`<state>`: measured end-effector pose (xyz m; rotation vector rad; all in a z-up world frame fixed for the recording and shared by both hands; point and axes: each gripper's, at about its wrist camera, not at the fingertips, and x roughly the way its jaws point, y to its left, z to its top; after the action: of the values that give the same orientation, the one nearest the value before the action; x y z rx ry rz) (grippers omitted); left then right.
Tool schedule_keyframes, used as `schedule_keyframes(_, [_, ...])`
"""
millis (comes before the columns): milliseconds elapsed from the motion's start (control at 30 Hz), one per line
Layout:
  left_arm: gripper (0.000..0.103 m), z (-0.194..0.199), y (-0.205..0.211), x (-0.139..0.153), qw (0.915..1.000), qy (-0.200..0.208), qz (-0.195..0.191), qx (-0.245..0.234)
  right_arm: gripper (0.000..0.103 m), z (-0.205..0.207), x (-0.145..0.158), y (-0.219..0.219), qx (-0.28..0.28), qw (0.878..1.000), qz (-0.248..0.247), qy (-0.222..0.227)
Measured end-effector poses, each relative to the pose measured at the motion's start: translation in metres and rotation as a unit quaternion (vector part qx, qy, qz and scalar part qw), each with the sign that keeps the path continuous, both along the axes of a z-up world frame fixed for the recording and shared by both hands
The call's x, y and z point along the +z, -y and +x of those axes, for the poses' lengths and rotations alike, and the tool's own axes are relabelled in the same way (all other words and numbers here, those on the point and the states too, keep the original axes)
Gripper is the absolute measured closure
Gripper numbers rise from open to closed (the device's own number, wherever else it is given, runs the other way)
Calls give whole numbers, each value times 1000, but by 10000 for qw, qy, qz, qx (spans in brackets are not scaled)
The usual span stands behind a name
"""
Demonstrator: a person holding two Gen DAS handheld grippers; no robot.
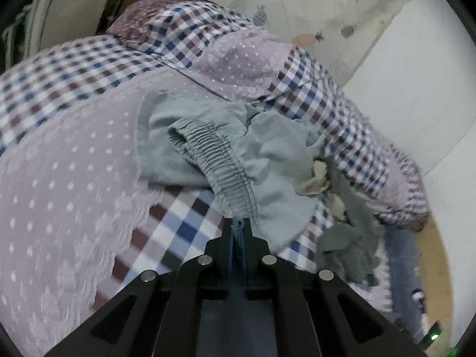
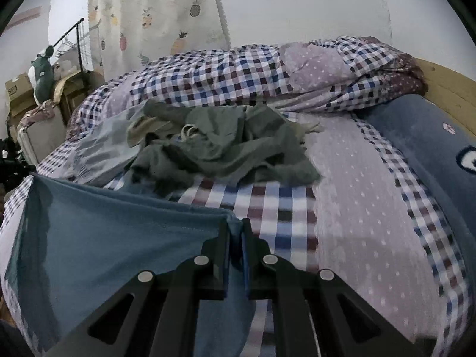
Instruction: Fold clothes
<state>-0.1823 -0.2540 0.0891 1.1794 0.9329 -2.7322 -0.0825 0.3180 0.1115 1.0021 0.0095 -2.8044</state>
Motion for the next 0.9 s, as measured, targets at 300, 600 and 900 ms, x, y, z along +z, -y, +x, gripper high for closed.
schedule_keyframes(300, [100, -72, -11, -34, 9974, 502, -512, -28, 98, -91, -21, 6, -4, 9985, 442, 314])
schedule_keyframes(600, [92, -83, 9, -69, 9948, 991, -206, -52, 96, -133, -65, 17, -243, 9941, 701, 788])
schedule_keyframes(900, [31, 35, 75, -30, 9980, 199, 585, -157, 52, -38, -53, -21, -831, 9909, -511, 924])
